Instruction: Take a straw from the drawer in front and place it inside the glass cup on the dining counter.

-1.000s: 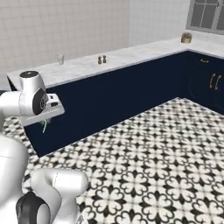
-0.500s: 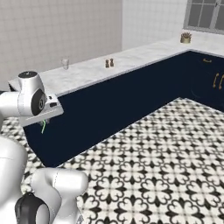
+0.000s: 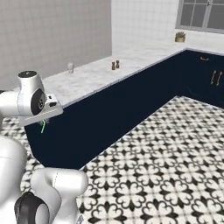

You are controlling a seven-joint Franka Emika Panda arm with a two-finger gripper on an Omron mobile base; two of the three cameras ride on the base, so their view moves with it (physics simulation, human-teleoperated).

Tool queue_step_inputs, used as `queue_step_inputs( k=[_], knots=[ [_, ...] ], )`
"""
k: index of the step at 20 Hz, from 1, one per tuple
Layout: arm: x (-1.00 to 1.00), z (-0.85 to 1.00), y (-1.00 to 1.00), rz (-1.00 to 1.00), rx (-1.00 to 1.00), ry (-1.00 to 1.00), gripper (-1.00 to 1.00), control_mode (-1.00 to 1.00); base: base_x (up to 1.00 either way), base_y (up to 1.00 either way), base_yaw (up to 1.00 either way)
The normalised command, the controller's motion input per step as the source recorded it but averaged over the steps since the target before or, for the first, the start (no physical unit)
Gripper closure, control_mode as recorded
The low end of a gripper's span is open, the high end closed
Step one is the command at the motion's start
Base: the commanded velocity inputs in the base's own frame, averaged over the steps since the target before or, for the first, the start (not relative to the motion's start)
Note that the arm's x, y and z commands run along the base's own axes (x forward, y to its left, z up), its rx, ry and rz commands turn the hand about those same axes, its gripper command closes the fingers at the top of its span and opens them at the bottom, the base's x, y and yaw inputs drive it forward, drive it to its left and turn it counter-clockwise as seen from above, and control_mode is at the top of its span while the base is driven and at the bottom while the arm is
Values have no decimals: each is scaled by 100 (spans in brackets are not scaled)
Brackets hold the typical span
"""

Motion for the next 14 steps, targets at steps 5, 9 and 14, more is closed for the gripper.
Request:
queue_step_inputs(
  k=[5,9,14],
  knots=[
    [0,0,0,0,0,0,100,100,4,100,-27],
    [0,0,0,0,0,0,100,100,6,100,-29],
    [0,0,0,0,0,0,100,100,3,100,-32]
  ],
)
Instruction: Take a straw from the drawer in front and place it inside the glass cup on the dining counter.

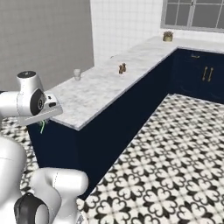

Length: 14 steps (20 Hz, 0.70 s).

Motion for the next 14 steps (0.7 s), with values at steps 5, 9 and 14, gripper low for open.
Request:
queue_step_inputs(
  k=[5,9,14],
  knots=[
    [0,0,0,0,0,0,100,100,0,100,-36],
    [0,0,0,0,0,0,100,100,0,100,-36],
    [0,0,0,0,0,0,100,100,0,100,-36]
  ],
)
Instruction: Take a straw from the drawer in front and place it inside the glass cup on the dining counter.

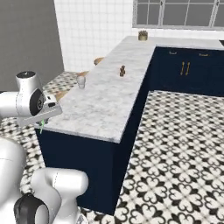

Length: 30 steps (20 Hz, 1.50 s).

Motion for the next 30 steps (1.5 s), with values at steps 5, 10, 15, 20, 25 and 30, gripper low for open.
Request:
queue_step_inputs(
  k=[5,10,15,20,25,30],
  knots=[
    [0,0,0,0,0,0,100,100,0,100,-37],
    [0,0,0,0,0,0,100,100,0,100,-39],
    [0,0,0,0,0,0,100,100,0,100,-42],
    [0,0,0,0,0,0,100,100,0,100,-45],
    [0,0,0,0,0,0,100,100,0,100,-49],
    [0,0,0,0,0,0,100,100,11,100,-50]
  ],
)
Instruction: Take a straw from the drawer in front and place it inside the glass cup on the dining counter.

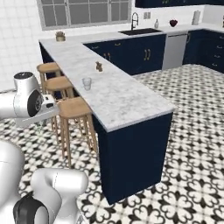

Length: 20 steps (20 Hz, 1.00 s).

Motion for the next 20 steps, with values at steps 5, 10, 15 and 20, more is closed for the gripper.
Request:
queue_step_inputs(
  k=[5,10,15,20],
  knots=[
    [0,0,0,0,0,0,100,100,20,100,-52],
    [0,0,0,0,0,0,100,100,15,100,-52],
    [0,0,0,0,0,0,100,100,6,100,-51],
    [0,0,0,0,0,0,100,100,6,100,-52]
  ],
)
